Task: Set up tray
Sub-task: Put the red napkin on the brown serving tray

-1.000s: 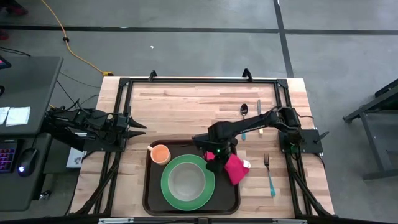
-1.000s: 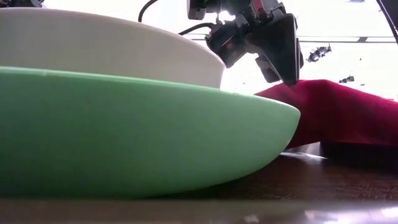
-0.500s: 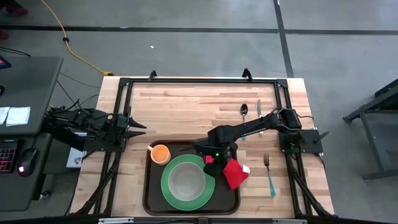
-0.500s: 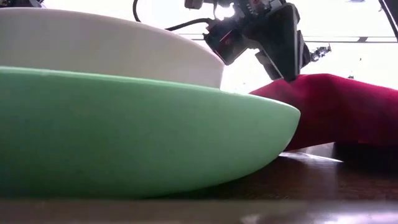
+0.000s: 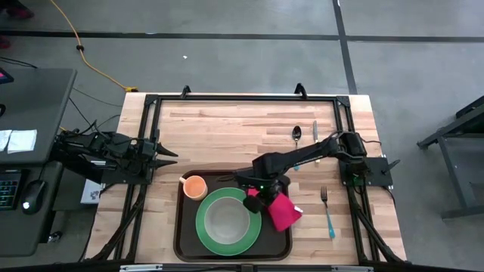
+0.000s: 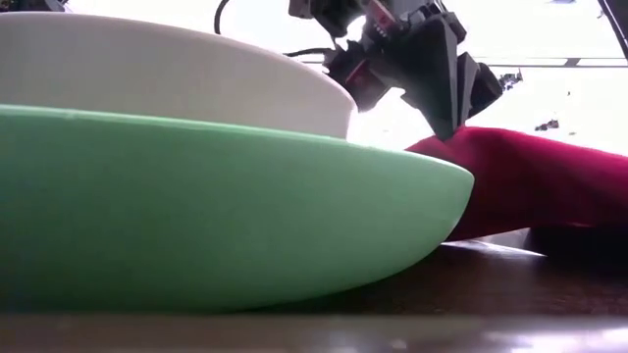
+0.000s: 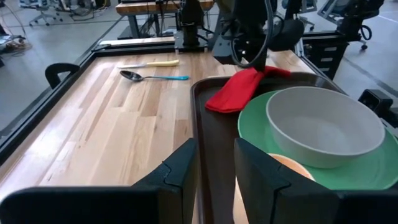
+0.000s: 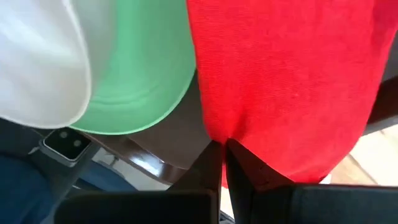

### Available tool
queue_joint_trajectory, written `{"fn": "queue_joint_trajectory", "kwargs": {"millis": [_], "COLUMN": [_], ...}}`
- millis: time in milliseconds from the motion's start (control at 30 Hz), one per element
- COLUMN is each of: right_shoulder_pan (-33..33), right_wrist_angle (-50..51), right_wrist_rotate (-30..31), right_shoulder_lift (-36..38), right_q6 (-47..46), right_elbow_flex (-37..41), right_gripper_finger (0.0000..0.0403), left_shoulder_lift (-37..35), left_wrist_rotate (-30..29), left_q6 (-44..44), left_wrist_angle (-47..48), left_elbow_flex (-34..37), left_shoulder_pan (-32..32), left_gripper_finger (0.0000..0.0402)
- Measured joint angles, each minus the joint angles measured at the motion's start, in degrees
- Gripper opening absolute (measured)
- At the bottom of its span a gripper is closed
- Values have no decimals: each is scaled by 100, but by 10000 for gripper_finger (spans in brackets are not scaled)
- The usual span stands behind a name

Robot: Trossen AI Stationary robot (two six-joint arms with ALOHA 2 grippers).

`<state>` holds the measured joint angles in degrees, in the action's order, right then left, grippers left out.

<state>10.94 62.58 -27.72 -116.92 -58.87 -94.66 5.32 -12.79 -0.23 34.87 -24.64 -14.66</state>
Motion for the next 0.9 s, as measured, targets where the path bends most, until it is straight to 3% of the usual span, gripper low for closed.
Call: {"fn": "queue_joint_trajectory", "kwargs": {"millis": [900], "right_shoulder_pan": [-79], "right_wrist_angle": [-55], "right_wrist_rotate": [101], "right_shoulder_lift": [-4], "right_q6": [-1317], "right_elbow_flex": [110], "right_gripper_finger": [0], "left_shoulder_lift": [0], "left_wrist_rotate": [175], "left_q6": [149], "left_wrist_angle": [-4], "left_elbow_flex": [0], "left_shoulder_pan": [0], "left_gripper_finger": [136]}}
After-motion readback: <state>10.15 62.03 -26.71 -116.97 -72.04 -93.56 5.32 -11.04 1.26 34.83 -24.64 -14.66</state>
